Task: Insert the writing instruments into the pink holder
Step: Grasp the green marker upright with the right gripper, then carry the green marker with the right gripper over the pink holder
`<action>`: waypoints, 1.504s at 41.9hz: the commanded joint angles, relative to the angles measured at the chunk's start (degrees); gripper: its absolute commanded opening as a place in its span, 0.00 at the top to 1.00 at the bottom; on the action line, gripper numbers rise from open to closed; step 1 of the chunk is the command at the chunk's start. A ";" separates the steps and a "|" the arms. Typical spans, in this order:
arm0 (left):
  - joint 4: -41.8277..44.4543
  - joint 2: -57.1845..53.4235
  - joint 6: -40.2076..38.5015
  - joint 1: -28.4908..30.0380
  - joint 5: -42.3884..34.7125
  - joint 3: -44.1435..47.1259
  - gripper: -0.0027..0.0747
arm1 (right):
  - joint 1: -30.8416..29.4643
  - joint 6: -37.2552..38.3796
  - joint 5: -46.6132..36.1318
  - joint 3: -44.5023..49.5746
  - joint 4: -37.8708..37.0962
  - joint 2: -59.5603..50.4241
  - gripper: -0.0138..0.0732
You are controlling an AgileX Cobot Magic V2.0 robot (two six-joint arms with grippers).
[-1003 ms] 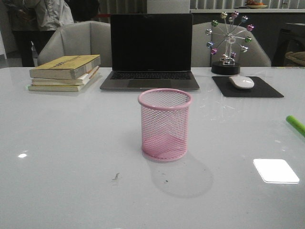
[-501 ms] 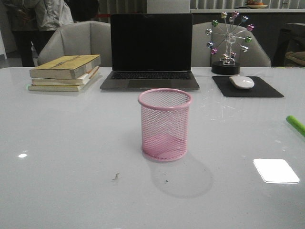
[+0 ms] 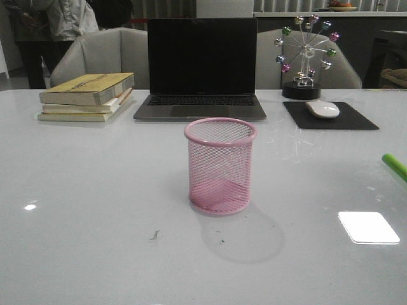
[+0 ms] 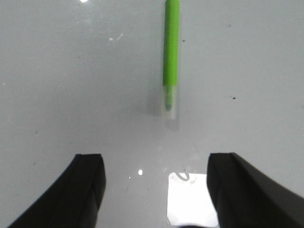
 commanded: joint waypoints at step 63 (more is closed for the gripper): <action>-1.43 0.40 0.30 -0.82 -4.46 -1.52 0.21 | -1.52 -5.49 6.06 -37.18 -0.03 40.46 0.69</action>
